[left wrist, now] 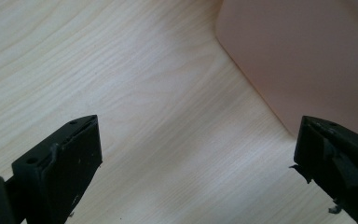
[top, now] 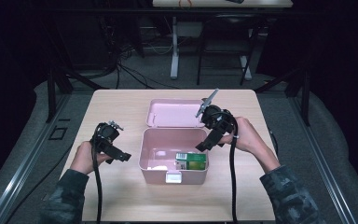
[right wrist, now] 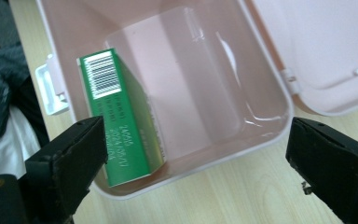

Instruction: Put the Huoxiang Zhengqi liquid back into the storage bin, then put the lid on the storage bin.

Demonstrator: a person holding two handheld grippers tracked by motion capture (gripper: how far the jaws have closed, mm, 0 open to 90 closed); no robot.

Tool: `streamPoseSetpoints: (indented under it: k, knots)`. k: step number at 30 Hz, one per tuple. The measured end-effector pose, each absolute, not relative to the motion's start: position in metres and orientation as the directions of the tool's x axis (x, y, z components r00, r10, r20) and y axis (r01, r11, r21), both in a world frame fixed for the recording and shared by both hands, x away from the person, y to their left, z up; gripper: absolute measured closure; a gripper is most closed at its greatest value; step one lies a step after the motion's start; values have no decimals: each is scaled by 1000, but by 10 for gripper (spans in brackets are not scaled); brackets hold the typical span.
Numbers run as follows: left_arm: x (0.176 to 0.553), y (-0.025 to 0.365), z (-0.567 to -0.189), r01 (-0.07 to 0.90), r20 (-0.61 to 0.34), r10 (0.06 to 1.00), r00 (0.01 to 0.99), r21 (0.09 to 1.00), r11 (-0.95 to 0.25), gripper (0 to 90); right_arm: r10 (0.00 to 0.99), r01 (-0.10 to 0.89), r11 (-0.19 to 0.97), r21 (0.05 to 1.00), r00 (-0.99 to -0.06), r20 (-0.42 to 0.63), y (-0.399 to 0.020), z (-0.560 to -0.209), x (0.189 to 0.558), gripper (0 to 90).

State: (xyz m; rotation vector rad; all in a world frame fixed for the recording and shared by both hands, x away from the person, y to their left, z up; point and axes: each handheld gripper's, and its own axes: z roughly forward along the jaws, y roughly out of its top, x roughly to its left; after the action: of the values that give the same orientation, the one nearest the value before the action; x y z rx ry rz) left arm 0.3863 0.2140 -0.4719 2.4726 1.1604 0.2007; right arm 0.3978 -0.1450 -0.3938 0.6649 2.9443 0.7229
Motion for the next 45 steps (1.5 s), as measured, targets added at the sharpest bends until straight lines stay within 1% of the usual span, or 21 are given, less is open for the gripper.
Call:
streamPoseSetpoints:
  k: [7, 14, 26, 38, 45]
  knots:
    - [386, 211, -465, 700, -44, 759, 650, 425, -574, 9, 471, 443, 751, 489, -879, 73, -159, -393, 403, 42]
    - [386, 205, -455, 684, -51, 751, 658, 458, -568, 13, 527, 482, 701, 526, -847, 74, -169, -393, 410, 41]
    - [388, 187, -444, 653, -59, 724, 687, 486, -581, 18, 593, 527, 650, 548, -802, 68, -180, -399, 424, 45]
    - [386, 174, -442, 636, -66, 704, 707, 495, -592, 48, 619, 538, 625, 565, -783, 60, -182, -397, 435, 50]
    - [386, 166, -446, 630, -78, 690, 719, 492, -601, 96, 636, 545, 609, 576, -770, 56, -181, -396, 440, 56]
